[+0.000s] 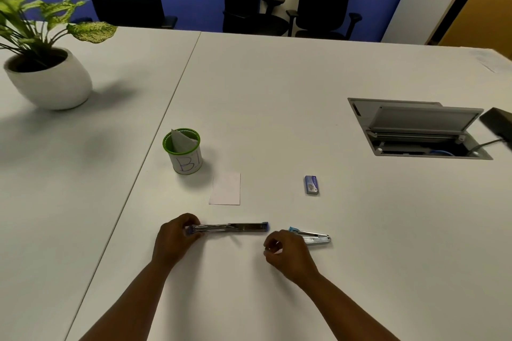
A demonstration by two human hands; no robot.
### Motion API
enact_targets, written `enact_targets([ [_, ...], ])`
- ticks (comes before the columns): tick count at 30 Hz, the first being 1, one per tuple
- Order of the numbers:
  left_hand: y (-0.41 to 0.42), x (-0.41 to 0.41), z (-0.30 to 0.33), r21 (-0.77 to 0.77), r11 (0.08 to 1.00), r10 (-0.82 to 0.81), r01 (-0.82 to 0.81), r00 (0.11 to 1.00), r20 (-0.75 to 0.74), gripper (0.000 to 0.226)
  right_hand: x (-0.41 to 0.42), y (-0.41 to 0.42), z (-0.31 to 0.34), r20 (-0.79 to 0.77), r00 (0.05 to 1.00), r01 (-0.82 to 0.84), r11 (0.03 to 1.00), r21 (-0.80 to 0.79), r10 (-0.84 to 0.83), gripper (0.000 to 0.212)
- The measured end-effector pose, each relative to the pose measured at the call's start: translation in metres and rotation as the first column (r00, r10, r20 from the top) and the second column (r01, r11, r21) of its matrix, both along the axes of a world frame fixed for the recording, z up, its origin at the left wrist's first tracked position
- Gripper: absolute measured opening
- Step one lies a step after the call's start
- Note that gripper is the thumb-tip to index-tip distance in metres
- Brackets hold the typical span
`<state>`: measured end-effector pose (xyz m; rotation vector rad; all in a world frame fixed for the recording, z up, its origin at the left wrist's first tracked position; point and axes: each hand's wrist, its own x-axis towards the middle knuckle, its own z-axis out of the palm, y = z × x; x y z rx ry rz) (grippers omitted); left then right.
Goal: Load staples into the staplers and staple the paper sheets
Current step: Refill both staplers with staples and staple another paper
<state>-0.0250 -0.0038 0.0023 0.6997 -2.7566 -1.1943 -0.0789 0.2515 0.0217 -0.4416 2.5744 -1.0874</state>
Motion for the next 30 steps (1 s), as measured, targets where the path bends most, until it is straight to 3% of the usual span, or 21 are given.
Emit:
enact_targets([
  [5, -0.005, -0.002, 0.006, 0.133, 0.989, -0.067, 0.065, 0.998, 0.013, 0.020, -0.005, 0.001, 0.014, 0.057, 0.994, 0.095, 0.985, -0.141, -0.088, 0.015],
  [8, -0.004, -0.004, 0.011, 0.284, 0.959, -0.029, 0.013, 0.998, 0.055, 0.014, -0.009, 0.002, 0.022, 0.052, 0.991, 0.135, 0.967, -0.218, -0.127, 0.012],
  [13, -0.001, -0.001, 0.026, 0.662, 0.746, 0.101, -0.074, 0.995, -0.002, 0.015, -0.010, -0.003, 0.044, 0.079, 0.982, 0.187, 0.879, -0.438, -0.170, 0.009],
  [17, 0.010, -0.006, 0.044, 0.741, 0.672, 0.091, -0.021, 0.994, -0.055, 0.020, -0.007, -0.009, 0.062, -0.061, 0.984, 0.109, 0.845, -0.524, -0.165, 0.014],
  [22, 0.029, -0.014, 0.060, 0.763, 0.641, 0.016, 0.082, 0.993, -0.120, 0.019, -0.002, -0.015, 0.085, -0.326, 0.942, -0.077, 0.893, -0.444, -0.081, 0.016],
  [24, 0.036, -0.016, 0.065, 0.757, 0.641, -0.029, 0.127, 0.990, -0.141, 0.019, -0.002, -0.012, 0.092, -0.559, 0.829, -0.179, 0.950, -0.256, 0.005, 0.009],
  [26, 0.043, -0.017, 0.070, 0.756, 0.634, -0.065, 0.160, 0.986, -0.154, 0.022, -0.003, -0.008, 0.096, -0.740, 0.668, -0.174, 0.983, -0.054, 0.078, 0.002],
  [28, 0.048, -0.019, 0.074, 0.761, 0.623, -0.092, 0.183, 0.983, -0.161, 0.023, -0.003, -0.006, 0.098, -0.780, 0.621, -0.130, 0.991, -0.011, 0.072, 0.002],
  [30, 0.052, -0.019, 0.077, 0.766, 0.611, -0.111, 0.200, 0.980, -0.168, 0.018, -0.002, -0.004, 0.099, -0.761, 0.647, -0.104, 0.994, -0.029, 0.046, 0.004],
])
